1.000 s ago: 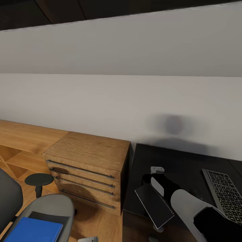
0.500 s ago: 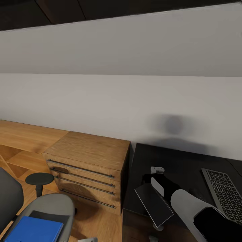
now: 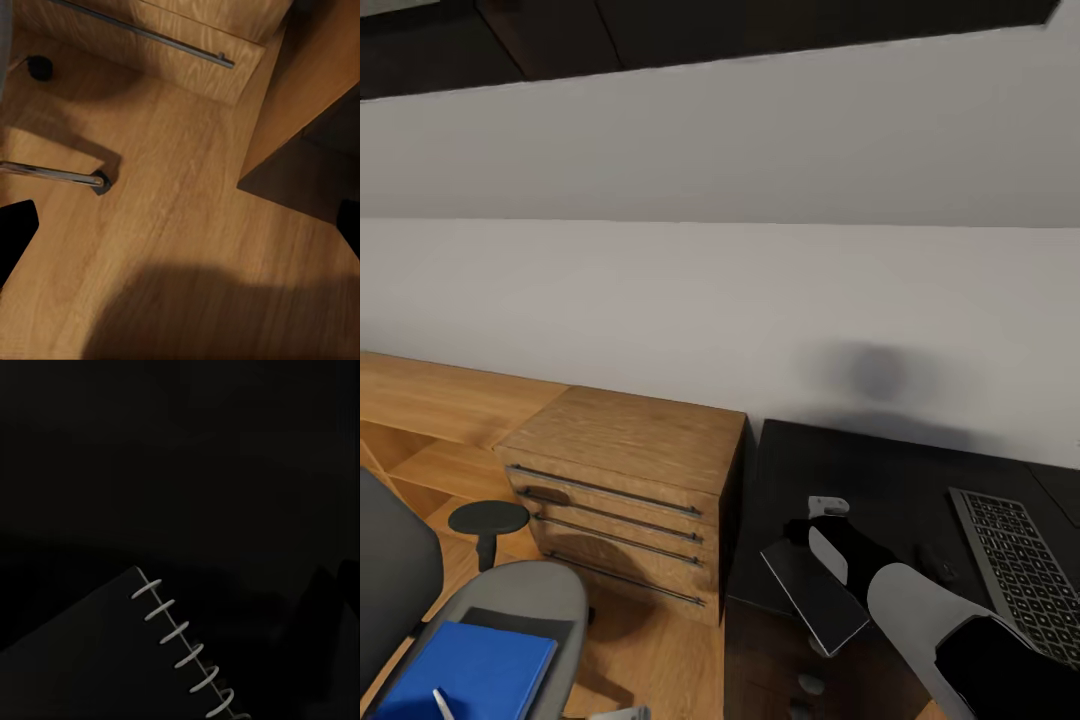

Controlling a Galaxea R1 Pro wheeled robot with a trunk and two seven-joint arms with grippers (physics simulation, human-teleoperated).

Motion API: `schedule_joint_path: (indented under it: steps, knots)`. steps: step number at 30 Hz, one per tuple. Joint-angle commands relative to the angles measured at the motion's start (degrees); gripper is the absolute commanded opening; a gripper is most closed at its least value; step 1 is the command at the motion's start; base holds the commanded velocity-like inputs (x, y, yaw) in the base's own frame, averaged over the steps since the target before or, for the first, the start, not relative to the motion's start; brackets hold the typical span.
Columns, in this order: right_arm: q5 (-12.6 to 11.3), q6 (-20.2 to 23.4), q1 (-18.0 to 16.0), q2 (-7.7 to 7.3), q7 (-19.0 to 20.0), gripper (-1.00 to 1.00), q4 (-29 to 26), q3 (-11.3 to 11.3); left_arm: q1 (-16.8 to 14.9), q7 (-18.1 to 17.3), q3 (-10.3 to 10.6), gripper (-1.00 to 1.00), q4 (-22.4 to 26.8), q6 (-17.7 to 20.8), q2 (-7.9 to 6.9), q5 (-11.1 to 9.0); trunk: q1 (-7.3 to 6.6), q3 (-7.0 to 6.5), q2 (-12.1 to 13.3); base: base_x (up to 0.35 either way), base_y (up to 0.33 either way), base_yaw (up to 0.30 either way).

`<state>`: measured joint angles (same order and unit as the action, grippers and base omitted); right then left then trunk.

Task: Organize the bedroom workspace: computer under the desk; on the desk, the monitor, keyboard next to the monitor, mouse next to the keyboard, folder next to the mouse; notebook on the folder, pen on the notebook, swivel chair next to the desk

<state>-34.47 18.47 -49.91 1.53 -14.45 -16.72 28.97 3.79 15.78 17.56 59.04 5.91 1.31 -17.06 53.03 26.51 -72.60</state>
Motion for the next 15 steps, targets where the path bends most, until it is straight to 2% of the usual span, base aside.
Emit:
schedule_joint_path:
  steps: [1, 6, 15]
  knots:
    - [-0.6, 0.4, 0.0, -0.04, -0.4, 1.00, -0.1, 0.5, 0.0, 0.4, 0.1, 1.00, 0.2, 0.2, -0.02, -0.4, -0.02, 0.06, 0.0, -0.205, 0.000, 0.000]
    - [-0.6, 0.4, 0.0, -0.04, -0.4, 1.00, -0.1, 0.5, 0.0, 0.4, 0.1, 1.00, 0.2, 0.2, -0.05, -0.4, -0.02, 0.06, 0.0, -0.104, 0.000, 0.000]
    - [-0.6, 0.4, 0.0, -0.04, -0.4, 1.00, -0.1, 0.6, 0.0, 0.4, 0.2, 1.00, 0.2, 0.2, -0.02, -0.4, -0.02, 0.06, 0.0, -0.014, 0.000, 0.000]
